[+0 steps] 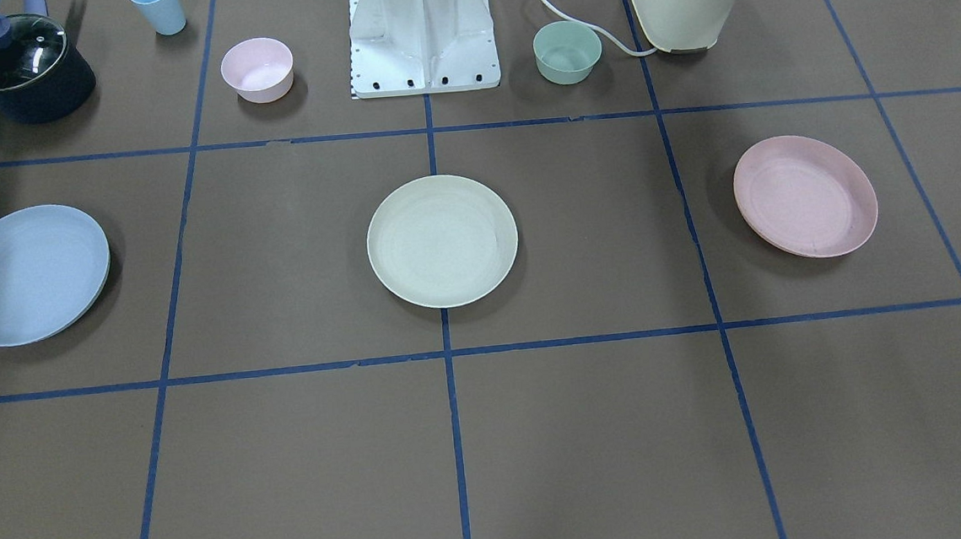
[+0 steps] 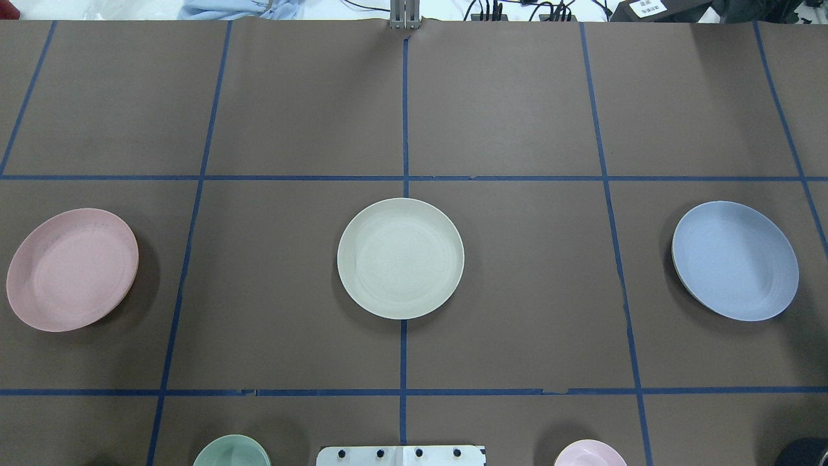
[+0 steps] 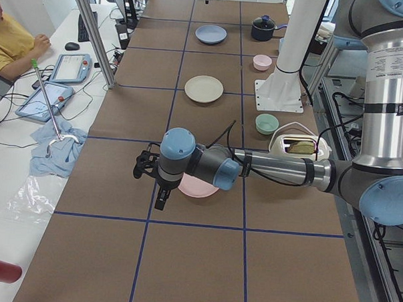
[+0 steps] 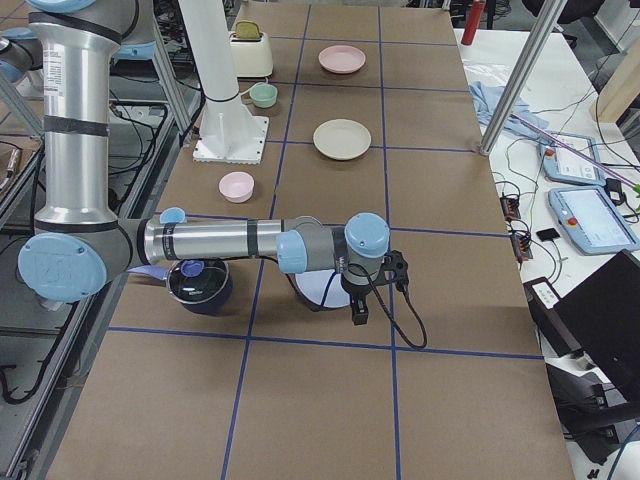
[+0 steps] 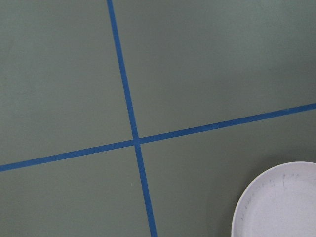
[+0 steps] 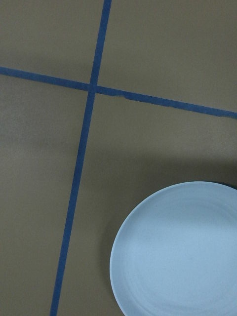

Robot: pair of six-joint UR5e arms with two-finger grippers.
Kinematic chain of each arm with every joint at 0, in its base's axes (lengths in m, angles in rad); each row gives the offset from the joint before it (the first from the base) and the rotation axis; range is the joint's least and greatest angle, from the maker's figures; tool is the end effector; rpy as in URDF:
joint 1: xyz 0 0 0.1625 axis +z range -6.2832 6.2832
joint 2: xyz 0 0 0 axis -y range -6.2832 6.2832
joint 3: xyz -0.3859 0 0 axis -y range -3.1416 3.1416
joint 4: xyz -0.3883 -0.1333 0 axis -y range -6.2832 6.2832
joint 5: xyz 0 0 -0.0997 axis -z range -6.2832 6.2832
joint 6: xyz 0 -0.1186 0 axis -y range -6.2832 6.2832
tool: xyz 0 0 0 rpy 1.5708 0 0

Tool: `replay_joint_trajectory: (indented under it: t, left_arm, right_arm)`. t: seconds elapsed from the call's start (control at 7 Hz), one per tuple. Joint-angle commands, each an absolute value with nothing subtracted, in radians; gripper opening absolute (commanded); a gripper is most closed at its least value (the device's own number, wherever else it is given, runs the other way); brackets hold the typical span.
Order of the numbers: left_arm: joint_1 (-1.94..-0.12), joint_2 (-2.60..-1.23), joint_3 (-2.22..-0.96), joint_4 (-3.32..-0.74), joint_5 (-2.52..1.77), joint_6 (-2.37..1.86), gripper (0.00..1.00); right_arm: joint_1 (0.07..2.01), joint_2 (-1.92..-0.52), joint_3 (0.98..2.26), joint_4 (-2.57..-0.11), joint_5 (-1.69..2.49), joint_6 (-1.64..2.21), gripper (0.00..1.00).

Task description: Stack three plates with pink and blue

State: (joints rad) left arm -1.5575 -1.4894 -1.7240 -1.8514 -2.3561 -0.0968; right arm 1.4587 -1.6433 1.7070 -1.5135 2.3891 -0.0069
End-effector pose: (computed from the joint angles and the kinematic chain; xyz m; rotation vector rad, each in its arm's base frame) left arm -0.0431 -0.4791 0.5636 0.2906 0.7936 0.0599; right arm -0.0060 -0.4706 0.5911 0.0711 -0.8230 -0.1617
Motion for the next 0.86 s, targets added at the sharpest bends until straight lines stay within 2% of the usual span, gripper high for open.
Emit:
replay_joint_trajectory:
  t: [0.0,0.29,0.43,0.71]
  left_arm:
    - [-1.566,-1.491,-1.727,-1.852,-2.359,-0.095,1.0]
    - [-1.566,-1.499,-1.759,-1.858,-2.352,-0.103,1.0]
    - [-1.566,-1.467,-1.822,-1.861,-2.35,-0.095,1.0]
    - [-1.563,-1.468,-1.796,-1.85,-2.355,-0.107,1.0]
  right_arm:
    - [1.46,-1.652,1.706,-1.513,2.407,-0.002,1.0]
    - [1.46,-1.638,1.697,-1.488,2.402,0.002,1.0]
    - [1.46,-1.635,1.695,-1.485,2.399,0.003,1.0]
    - [1.46,-1.637,1.69,-1.485,2.404,0.005,1.0]
